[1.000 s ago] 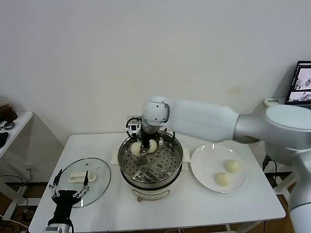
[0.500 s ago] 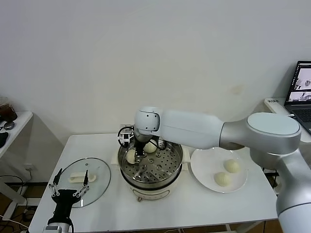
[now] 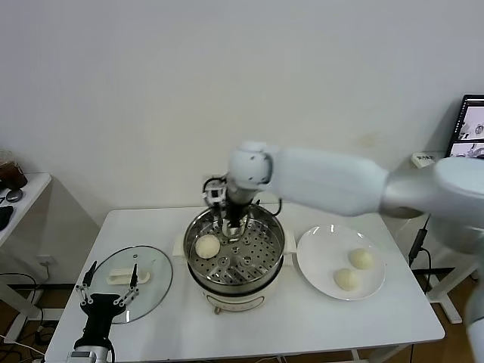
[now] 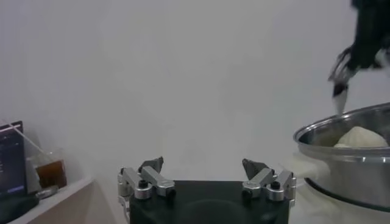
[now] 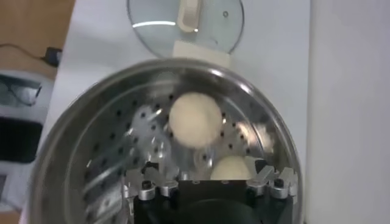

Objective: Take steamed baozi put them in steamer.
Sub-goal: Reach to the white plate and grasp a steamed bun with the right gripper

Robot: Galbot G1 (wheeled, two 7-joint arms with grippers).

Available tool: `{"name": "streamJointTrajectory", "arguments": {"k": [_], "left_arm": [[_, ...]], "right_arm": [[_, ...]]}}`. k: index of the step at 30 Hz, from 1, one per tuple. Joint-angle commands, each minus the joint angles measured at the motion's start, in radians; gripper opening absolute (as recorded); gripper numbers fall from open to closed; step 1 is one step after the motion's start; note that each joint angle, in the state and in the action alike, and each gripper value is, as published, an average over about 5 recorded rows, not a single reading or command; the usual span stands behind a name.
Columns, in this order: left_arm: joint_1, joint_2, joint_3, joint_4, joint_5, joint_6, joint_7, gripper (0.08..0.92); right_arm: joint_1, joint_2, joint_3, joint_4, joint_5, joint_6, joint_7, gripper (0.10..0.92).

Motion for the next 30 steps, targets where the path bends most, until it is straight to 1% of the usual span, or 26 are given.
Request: {"name": "streamJointTrajectory", "arguments": {"k": [1,4,6,12,17,20,30], "left_arm": [[0.001,0.000,0.008,0.002,0.007,0.000,0.001,0.823],[0.004,-0.002,0.011,0.003,0.012,0.000,0.001,0.823],[0.007,-0.003,0.012,0.003,0.015,0.000,0.001,0.823],[0.017,-0.007,0.009,-0.009,0.023,0.000,0.002,0.823],[0.030,-0.010,-0.003,-0.015,0.025,0.000,0.002,0.823],[0.039,-0.012,-0.009,-0.018,0.026,0.000,0.002,0.823],[0.047,-0.017,-0.028,-0.018,0.025,-0.002,0.001,0.823]], "right_arm": [[0.037,-0.533,0.022,0.229,-0.314,0.291,-0.310,0.823],[-0.059,-0.646,0.062,0.242,-0.402,0.341,-0.308,0.823],[-0.143,-0.695,0.107,0.240,-0.455,0.370,-0.302,0.823],[-0.433,-0.758,0.298,0.197,-0.589,0.440,-0.276,0.823],[-0.661,-0.735,0.464,0.125,-0.646,0.458,-0.234,0.823],[-0.734,-0.703,0.534,0.082,-0.671,0.464,-0.209,0.823],[-0.787,-0.565,0.566,-0.040,-0.729,0.506,-0.137,0.823]]}}
